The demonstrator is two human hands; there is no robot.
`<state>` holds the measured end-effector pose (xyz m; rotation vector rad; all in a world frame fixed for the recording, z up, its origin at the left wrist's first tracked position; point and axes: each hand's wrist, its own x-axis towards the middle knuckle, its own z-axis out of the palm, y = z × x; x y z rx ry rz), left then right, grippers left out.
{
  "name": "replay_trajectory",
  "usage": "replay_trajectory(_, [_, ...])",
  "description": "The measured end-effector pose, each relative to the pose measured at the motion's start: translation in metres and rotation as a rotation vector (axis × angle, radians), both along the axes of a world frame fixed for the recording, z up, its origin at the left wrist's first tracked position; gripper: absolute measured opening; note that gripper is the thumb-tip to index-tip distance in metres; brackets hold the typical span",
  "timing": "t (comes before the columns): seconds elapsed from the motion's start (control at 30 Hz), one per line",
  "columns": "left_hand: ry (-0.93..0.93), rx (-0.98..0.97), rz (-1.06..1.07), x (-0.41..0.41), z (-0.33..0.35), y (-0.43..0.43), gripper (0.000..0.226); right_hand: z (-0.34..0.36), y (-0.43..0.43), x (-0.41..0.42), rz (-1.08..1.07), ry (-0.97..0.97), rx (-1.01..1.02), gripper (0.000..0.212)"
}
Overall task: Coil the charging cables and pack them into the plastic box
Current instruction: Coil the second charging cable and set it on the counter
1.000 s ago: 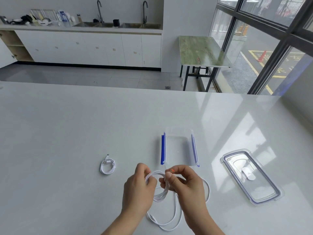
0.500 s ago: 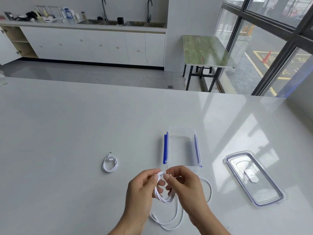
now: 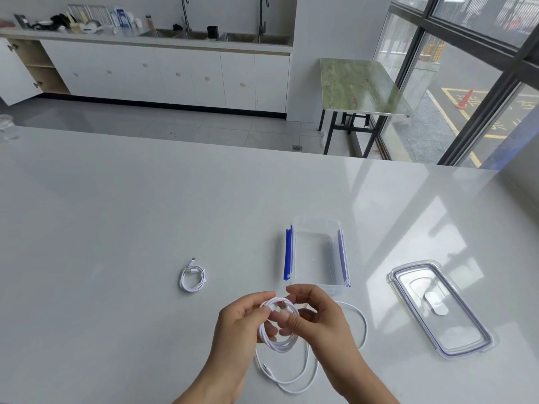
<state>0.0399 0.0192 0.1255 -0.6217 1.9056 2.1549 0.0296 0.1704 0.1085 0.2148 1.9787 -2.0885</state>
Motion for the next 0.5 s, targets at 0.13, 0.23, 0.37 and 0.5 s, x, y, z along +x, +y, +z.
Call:
replay_trajectory(0.13, [-0.029, 0.075, 0.043, -0.006, 0.001, -0.011, 0.027, -0.006, 0.006, -0.001, 0.038, -0.113, -0.077, 0.044])
replay_trajectory(0.23, [-0.038, 0.095, 0.051, -0.011, -0.002, -0.018, 0.026, -0.006, 0.004, -0.002, 0.044, -0.121, -0.019, 0.014])
replay_trajectory(0.37, [-0.045, 0.076, 0.038, -0.013, -0.007, -0.027, 0.025, -0.008, -0.005, -0.007, 0.018, -0.117, 0.000, 0.012])
replay_trajectory(0.5, [-0.054, 0.044, 0.065, -0.012, -0.011, -0.041, 0.025, -0.012, -0.019, -0.016, 0.027, -0.113, 0.014, 0.011])
